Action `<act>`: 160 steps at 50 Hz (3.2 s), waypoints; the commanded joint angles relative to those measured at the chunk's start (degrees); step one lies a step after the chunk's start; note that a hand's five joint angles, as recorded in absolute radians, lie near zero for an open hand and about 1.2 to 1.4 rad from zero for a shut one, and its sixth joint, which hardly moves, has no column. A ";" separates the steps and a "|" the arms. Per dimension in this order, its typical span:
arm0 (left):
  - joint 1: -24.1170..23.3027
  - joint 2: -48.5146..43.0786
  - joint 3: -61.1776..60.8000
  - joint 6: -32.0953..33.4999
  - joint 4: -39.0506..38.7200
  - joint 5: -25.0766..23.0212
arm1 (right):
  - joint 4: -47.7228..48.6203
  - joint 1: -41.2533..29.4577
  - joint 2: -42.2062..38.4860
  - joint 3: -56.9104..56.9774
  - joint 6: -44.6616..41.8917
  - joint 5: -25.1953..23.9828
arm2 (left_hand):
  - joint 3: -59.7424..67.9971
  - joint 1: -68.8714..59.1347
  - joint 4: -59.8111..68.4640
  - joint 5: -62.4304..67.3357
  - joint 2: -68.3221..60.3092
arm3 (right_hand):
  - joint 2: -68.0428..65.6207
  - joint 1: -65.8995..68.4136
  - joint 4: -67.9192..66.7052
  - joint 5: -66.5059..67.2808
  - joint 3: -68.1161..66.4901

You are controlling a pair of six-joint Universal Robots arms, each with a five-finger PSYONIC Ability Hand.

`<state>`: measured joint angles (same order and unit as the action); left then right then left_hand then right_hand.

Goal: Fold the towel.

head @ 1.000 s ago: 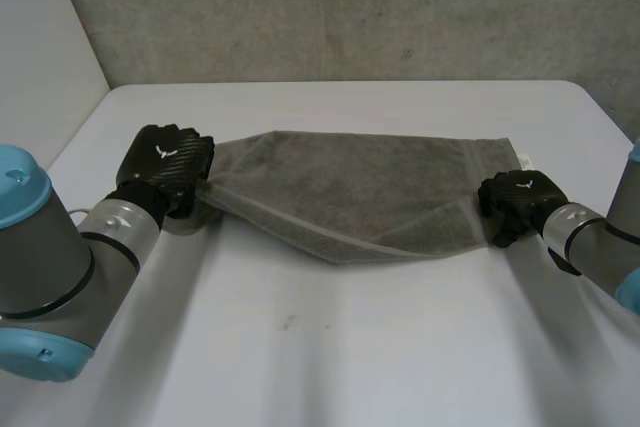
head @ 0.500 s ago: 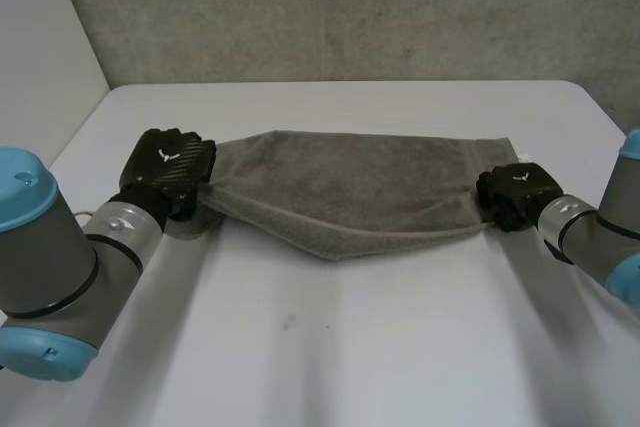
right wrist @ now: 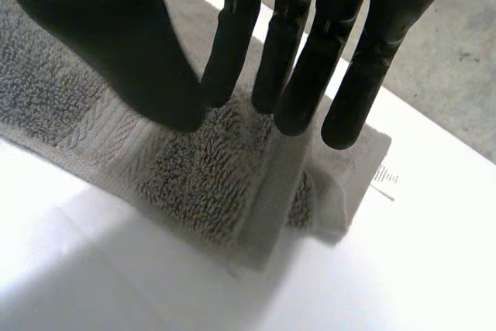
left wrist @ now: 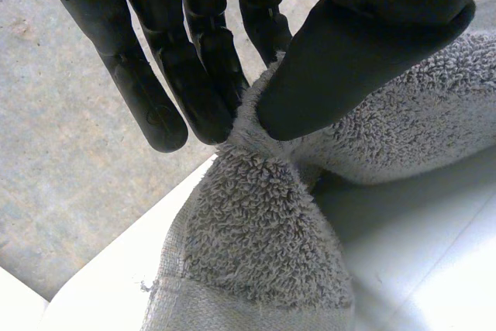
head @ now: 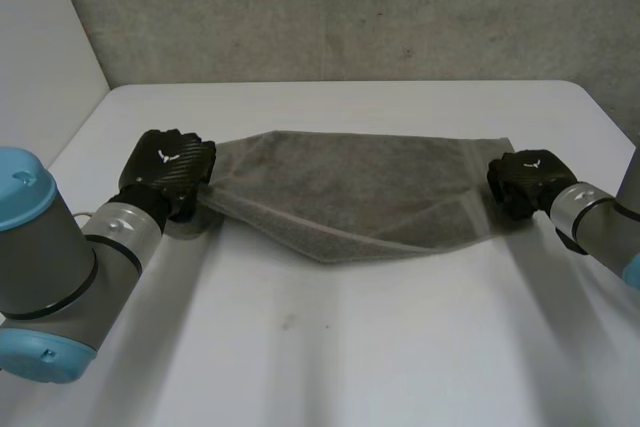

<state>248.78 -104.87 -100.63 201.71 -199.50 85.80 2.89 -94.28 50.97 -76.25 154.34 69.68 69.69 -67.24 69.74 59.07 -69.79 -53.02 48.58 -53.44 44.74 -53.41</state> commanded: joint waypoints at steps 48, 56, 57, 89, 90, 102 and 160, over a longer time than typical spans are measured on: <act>0.04 -0.95 -0.44 0.00 -0.63 -0.10 | 5.55 6.65 -7.72 4.18 0.44 -9.12 | 10.31 -12.76 10.26 10.93 -10.21 | 8.63 -4.18 9.04 -10.34 9.01; 0.04 -1.30 -0.35 0.09 -0.63 -0.19 | 5.46 5.07 -9.22 6.64 0.52 -8.86 | 10.31 -12.76 10.26 10.93 -10.21 | 8.63 -4.18 9.04 -10.34 9.01; 0.04 -1.30 -0.35 0.09 -0.63 -0.19 | 5.46 5.07 -9.22 6.65 0.53 -8.86 | 10.31 -12.76 10.26 10.93 -10.21 | 8.63 -4.18 9.04 -10.34 9.01; 0.04 -1.13 -0.09 0.26 0.17 0.16 | -5.76 2.61 3.86 5.60 0.90 -6.31 | 10.31 -12.76 10.26 10.93 -10.21 | -26.98 31.42 -26.56 25.26 -26.59; -0.05 -0.95 -0.09 0.44 0.51 0.16 | -5.79 2.61 3.88 5.59 0.88 -6.31 | 10.31 -12.76 10.26 10.93 -10.21 | -26.98 31.42 -26.56 25.26 -26.59; 0.04 5.98 -0.53 1.75 15.61 0.25 | -34.42 11.04 17.05 -0.99 -19.23 -5.17 | 10.31 -12.76 10.26 10.93 -10.21 | -26.98 31.42 -26.56 25.26 -26.59; 5.49 -2.70 16.91 1.14 -8.01 -1.07 | -7.46 -6.79 12.33 10.54 -7.55 4.08 | 10.31 -12.76 10.26 10.93 -10.21 | -26.98 31.42 -26.56 25.26 -26.59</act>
<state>253.50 -106.22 -73.12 202.43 -211.89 84.98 1.83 -99.98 67.33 -59.75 149.80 77.73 69.72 -67.24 69.76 59.16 -69.80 -66.61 57.70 -68.55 51.29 -68.04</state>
